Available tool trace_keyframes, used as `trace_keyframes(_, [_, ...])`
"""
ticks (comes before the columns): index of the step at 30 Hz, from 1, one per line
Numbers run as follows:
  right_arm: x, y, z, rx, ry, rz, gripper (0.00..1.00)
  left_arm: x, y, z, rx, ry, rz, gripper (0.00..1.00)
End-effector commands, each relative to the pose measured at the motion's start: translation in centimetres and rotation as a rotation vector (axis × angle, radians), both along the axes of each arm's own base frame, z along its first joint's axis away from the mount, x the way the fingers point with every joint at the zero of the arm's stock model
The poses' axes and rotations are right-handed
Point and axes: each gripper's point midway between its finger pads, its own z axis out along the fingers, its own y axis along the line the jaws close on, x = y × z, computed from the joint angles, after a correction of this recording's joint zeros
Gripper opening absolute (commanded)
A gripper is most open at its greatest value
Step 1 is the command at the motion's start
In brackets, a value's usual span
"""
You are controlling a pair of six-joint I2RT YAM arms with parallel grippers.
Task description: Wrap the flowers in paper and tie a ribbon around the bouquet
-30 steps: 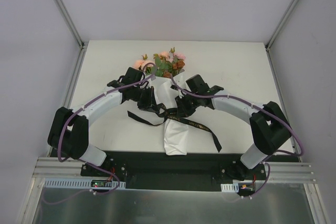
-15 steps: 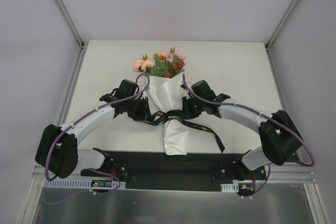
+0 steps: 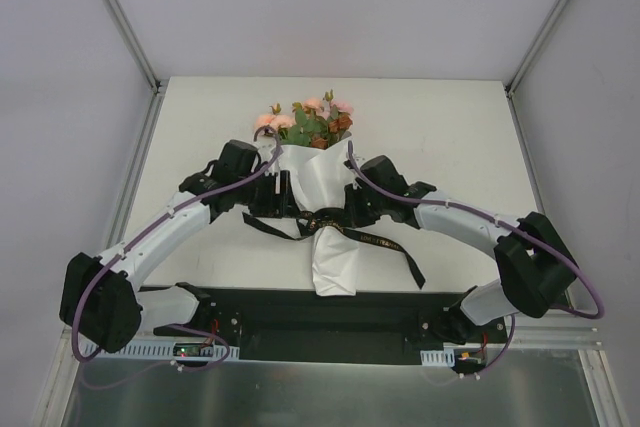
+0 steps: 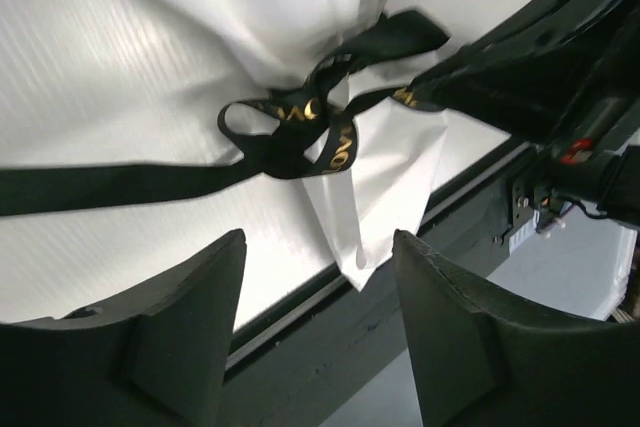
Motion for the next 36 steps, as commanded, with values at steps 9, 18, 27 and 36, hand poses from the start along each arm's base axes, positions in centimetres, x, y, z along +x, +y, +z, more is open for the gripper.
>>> trace_keyframes(9, [0.1, 0.3, 1.3, 0.072, -0.025, -0.079, 0.00, 5.7, -7.4, 2.6, -0.012, -0.197, -0.241, 0.55])
trace_keyframes(18, [-0.1, 0.2, 0.8, 0.107, 0.010, -0.163, 0.00, 6.3, -9.9, -0.4, 0.044, -0.287, -0.388, 0.63])
trace_keyframes(27, [0.4, 0.6, 1.2, 0.157, 0.024, -0.224, 0.01, 5.3, -10.2, -3.2, 0.043, -0.205, -0.425, 0.62])
trace_keyframes(36, [0.7, 0.7, 0.9, 0.191, 0.057, -0.301, 0.01, 5.2, -10.1, -2.6, 0.033, -0.214, -0.409, 0.24])
